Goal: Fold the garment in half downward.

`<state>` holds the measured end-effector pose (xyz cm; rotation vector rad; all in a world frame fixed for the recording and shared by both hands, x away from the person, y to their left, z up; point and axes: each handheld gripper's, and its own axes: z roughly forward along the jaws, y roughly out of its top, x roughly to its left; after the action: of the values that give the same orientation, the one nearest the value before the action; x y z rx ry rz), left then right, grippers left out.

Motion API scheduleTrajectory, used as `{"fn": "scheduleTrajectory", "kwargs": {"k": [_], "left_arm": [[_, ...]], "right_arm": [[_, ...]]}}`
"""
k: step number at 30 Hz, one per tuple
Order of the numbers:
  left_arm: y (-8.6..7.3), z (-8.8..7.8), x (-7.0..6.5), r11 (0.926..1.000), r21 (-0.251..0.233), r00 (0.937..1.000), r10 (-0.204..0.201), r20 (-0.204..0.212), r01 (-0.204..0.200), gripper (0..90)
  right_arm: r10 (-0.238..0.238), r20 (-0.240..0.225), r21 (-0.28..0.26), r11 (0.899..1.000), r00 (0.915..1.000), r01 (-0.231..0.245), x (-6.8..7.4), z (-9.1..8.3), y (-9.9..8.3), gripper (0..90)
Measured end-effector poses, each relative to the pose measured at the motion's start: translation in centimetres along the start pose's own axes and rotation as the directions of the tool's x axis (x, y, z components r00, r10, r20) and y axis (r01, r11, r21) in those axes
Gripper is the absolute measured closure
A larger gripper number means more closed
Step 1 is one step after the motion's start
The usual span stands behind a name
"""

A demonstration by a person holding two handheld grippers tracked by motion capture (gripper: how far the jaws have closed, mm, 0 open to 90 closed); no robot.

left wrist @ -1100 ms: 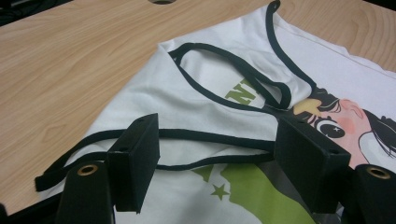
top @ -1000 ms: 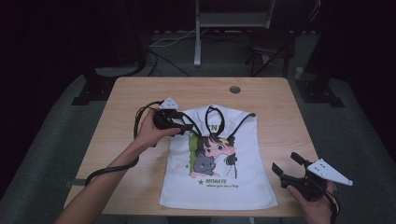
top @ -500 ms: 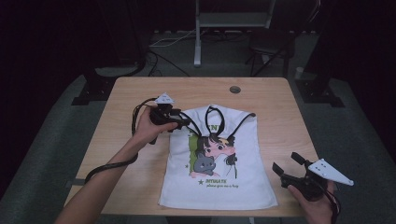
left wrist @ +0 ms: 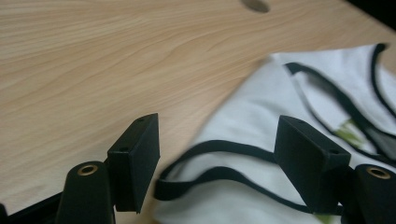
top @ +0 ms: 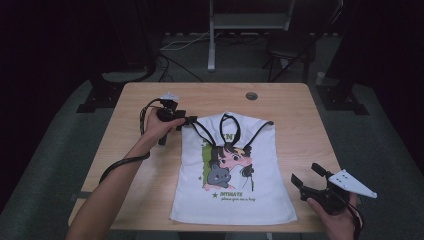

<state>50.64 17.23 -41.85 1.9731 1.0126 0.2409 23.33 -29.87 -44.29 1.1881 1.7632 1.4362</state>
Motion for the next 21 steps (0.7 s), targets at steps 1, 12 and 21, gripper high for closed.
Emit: {"fn": "scheduleTrajectory", "kwargs": {"k": [1,12,21], "left_arm": [[0.0,0.4,0.2,0.9998,-0.002,0.9997,-0.018,0.015,0.018,31.5],[-0.3,2.1,-0.2,0.9986,0.045,0.9981,0.027,0.055,-0.029,33.2],[-0.3,2.9,-0.4,0.997,0.071,0.9979,0.028,0.058,-0.032,36.4]], "right_arm": [[0.0,0.0,0.0,1.0,1.0,0.0,0.0,0.0,0.0,13.6],[0.014,-0.028,0.041,0.999,0.9995,-0.013,-0.7,1.3,0.7,13.6],[0.005,-0.098,0.157,0.988,0.9952,0.011,-3.3,8.8,6.4,13.7]]}}
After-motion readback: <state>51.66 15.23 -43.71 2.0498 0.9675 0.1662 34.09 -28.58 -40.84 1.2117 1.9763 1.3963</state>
